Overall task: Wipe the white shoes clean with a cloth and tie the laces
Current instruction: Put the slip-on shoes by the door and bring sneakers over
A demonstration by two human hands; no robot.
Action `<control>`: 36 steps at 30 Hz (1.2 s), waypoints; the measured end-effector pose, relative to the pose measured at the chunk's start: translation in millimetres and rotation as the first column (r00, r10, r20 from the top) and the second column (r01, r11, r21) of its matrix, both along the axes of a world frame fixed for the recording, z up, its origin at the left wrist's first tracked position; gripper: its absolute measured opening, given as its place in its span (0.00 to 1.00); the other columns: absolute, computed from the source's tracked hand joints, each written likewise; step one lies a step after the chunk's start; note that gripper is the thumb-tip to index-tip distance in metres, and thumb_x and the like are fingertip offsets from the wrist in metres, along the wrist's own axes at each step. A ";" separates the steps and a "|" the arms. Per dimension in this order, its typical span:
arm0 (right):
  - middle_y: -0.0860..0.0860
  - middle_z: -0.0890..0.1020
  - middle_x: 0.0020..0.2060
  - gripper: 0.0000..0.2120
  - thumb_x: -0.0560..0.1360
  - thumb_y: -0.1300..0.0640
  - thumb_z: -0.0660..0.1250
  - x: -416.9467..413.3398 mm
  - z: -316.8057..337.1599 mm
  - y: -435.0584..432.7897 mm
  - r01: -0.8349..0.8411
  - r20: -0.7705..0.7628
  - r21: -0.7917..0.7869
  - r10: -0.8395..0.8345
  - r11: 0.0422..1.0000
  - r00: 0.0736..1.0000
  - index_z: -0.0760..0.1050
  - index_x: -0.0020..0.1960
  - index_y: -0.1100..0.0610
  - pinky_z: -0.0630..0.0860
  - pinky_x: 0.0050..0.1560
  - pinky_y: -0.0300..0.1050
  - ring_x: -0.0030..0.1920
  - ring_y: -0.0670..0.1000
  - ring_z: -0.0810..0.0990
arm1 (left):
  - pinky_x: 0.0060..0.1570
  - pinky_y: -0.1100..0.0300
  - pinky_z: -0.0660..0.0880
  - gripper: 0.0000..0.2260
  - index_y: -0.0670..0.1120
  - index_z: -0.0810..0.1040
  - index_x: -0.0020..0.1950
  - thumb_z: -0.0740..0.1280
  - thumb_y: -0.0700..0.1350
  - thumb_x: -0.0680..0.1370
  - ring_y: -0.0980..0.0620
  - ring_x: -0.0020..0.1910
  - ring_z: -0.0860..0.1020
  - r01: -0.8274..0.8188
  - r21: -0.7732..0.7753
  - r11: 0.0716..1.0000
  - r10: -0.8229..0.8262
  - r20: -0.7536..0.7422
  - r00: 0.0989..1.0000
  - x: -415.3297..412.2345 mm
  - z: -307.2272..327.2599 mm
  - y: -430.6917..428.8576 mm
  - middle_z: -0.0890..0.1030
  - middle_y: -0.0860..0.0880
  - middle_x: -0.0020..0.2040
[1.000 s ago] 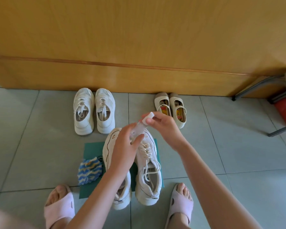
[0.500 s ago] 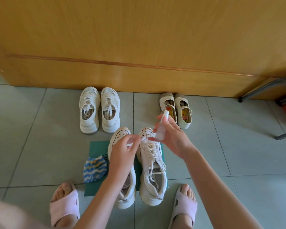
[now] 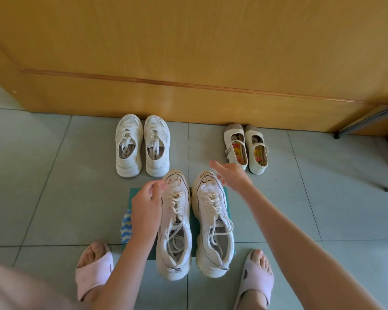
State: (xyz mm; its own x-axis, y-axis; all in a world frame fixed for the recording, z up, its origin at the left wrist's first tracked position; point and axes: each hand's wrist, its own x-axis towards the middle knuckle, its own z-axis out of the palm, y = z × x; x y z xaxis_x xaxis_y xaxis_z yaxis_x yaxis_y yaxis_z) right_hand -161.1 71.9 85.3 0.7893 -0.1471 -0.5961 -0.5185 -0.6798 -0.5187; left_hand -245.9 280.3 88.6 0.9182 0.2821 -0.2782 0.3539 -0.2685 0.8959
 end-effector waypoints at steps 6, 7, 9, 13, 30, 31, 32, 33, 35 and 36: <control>0.47 0.65 0.24 0.21 0.70 0.38 0.59 4.8 -4.8 7.7 -0.017 0.074 -0.275 0.039 0.961 0.997 0.64 0.28 0.53 0.59 0.29 0.39 0.26 0.48 0.64 | 0.57 0.58 0.72 0.10 0.50 0.78 0.52 0.57 0.46 0.81 0.56 0.52 0.79 -0.015 -0.001 1.000 0.015 -0.037 0.999 -0.9 -4.0 5.7 0.83 0.53 0.48; 0.47 0.65 0.23 0.21 0.71 0.40 0.60 4.3 -5.8 8.8 0.001 0.104 -0.313 0.033 0.950 0.994 0.64 0.28 0.53 0.59 0.29 0.38 0.26 0.48 0.64 | 0.55 0.60 0.72 0.10 0.51 0.77 0.51 0.57 0.45 0.81 0.56 0.51 0.79 -0.021 -0.010 1.000 0.020 -0.039 0.999 -0.7 -3.4 6.2 0.82 0.53 0.47; 0.47 0.69 0.25 0.19 0.71 0.41 0.59 2.8 -10.3 8.8 0.050 0.170 -0.353 0.011 0.934 0.985 0.67 0.29 0.53 0.65 0.32 0.39 0.29 0.49 0.69 | 0.51 0.63 0.70 0.10 0.51 0.77 0.50 0.56 0.45 0.81 0.58 0.50 0.78 -0.031 -0.016 0.999 0.030 -0.040 0.999 -0.1 -1.4 7.0 0.82 0.53 0.47; 0.49 0.74 0.30 0.20 0.71 0.37 0.56 3.2 -16.1 9.7 0.097 0.228 -0.283 -0.031 0.954 0.973 0.69 0.31 0.51 0.73 0.48 0.47 0.42 0.53 0.74 | 0.52 0.63 0.70 0.10 0.50 0.77 0.52 0.56 0.45 0.82 0.58 0.50 0.78 -0.033 -0.018 0.999 0.032 -0.031 0.999 0.7 -2.5 6.4 0.82 0.53 0.48; 0.48 0.73 0.27 0.20 0.72 0.38 0.59 3.5 -9.0 14.5 -0.058 0.206 -0.278 0.118 0.959 0.971 0.71 0.32 0.53 0.68 0.38 0.43 0.37 0.50 0.72 | 0.46 0.71 0.69 0.12 0.44 0.78 0.56 0.56 0.44 0.82 0.60 0.49 0.78 -0.055 0.004 0.998 0.055 -0.026 0.998 0.7 -8.7 14.0 0.83 0.50 0.51; 0.48 0.75 0.29 0.19 0.71 0.39 0.59 2.0 -9.4 13.8 -0.076 0.197 -0.331 0.148 0.940 0.969 0.74 0.35 0.54 0.70 0.42 0.44 0.40 0.51 0.74 | 0.46 0.70 0.69 0.12 0.44 0.78 0.56 0.56 0.44 0.82 0.59 0.49 0.78 -0.054 0.004 0.999 0.055 -0.026 0.998 0.7 -8.6 14.1 0.83 0.50 0.51; 0.49 0.76 0.31 0.19 0.71 0.40 0.59 -0.1 -9.6 13.1 -0.076 0.201 -0.379 0.162 0.922 0.966 0.76 0.37 0.55 0.72 0.45 0.45 0.42 0.51 0.74 | 0.46 0.70 0.69 0.12 0.44 0.78 0.56 0.56 0.44 0.82 0.59 0.49 0.78 -0.056 0.003 0.998 0.056 -0.026 0.998 0.6 -8.6 14.2 0.83 0.50 0.51; 0.49 0.78 0.32 0.18 0.71 0.41 0.59 -2.0 -10.4 11.9 -0.057 0.218 -0.408 0.158 0.911 0.963 0.77 0.38 0.55 0.73 0.49 0.46 0.43 0.51 0.75 | 0.46 0.70 0.69 0.12 0.44 0.78 0.56 0.56 0.44 0.82 0.59 0.49 0.78 -0.058 0.003 0.998 0.058 -0.025 0.998 0.3 -8.5 14.5 0.83 0.50 0.51; 0.50 0.79 0.35 0.18 0.70 0.40 0.58 -4.8 -12.8 7.7 0.004 0.266 -0.400 0.112 0.916 0.957 0.78 0.40 0.53 0.73 0.53 0.49 0.45 0.52 0.75 | 0.45 0.72 0.68 0.13 0.44 0.78 0.56 0.56 0.44 0.82 0.59 0.49 0.78 -0.054 0.010 0.999 0.054 -0.025 0.998 -0.3 -8.1 15.1 0.83 0.50 0.51; 0.49 0.79 0.36 0.19 0.70 0.38 0.58 -5.9 -13.4 5.6 0.035 0.286 -0.366 0.077 0.930 0.955 0.77 0.40 0.52 0.74 0.54 0.50 0.46 0.53 0.76 | 0.45 0.72 0.68 0.13 0.43 0.78 0.57 0.56 0.44 0.82 0.58 0.49 0.78 -0.052 0.013 0.999 0.052 -0.025 0.998 -0.7 -8.3 15.7 0.82 0.50 0.51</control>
State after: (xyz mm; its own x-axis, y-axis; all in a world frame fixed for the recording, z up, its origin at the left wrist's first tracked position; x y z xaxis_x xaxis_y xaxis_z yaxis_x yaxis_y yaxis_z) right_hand -167.0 77.5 71.8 0.9239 -0.2908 -0.2488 -0.3667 -0.8585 -0.3586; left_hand -246.5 296.0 80.3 0.8949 0.3326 -0.2975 0.3903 -0.2600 0.8832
